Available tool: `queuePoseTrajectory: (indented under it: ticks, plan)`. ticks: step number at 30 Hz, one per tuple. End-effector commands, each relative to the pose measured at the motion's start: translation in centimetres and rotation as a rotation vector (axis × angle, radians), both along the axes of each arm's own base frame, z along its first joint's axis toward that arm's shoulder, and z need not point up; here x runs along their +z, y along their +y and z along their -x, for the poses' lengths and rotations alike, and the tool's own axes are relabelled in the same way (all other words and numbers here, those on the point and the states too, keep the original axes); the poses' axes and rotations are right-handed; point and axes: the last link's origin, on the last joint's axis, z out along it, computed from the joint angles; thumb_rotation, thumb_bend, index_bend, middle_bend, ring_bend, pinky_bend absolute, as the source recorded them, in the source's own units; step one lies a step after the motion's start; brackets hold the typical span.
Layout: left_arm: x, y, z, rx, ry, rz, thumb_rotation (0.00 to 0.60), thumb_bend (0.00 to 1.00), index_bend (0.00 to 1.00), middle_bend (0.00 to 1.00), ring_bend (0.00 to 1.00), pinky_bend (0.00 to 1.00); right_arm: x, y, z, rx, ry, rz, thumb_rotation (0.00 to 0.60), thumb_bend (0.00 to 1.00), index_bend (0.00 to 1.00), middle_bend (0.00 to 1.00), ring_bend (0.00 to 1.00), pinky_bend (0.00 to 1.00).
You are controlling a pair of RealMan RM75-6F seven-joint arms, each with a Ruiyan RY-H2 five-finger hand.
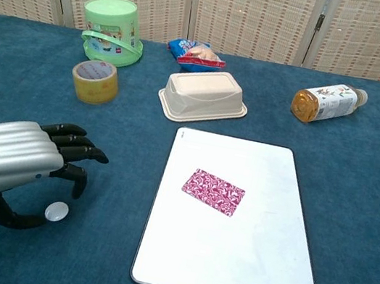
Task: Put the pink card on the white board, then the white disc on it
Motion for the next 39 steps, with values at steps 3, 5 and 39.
queuePoseTrajectory:
  ticks: [3, 5, 39]
  plan:
    - [-0.3, 0.1, 0.2, 0.007, 0.005, 0.004, 0.600, 0.35, 0.42, 0.13, 0.12, 0.00, -0.1, 0.1, 0.0, -0.002, -0.001, -0.001, 0.600, 0.15, 0.08, 0.07, 0.06, 0.04]
    - [-0.4, 0.1, 0.3, 0.011, 0.006, 0.003, 0.600, 0.36, 0.43, 0.13, 0.12, 0.00, -0.1, 0.1, 0.0, -0.002, -0.001, -0.001, 0.600, 0.15, 0.08, 0.07, 0.06, 0.04]
    - [-0.2, 0.9, -0.2, 0.012, -0.028, 0.002, 0.600, 0.40, 0.48, 0.14, 0.12, 0.00, -0.1, 0.1, -0.2, -0.002, 0.002, -0.003, 0.600, 0.15, 0.08, 0.07, 0.06, 0.04]
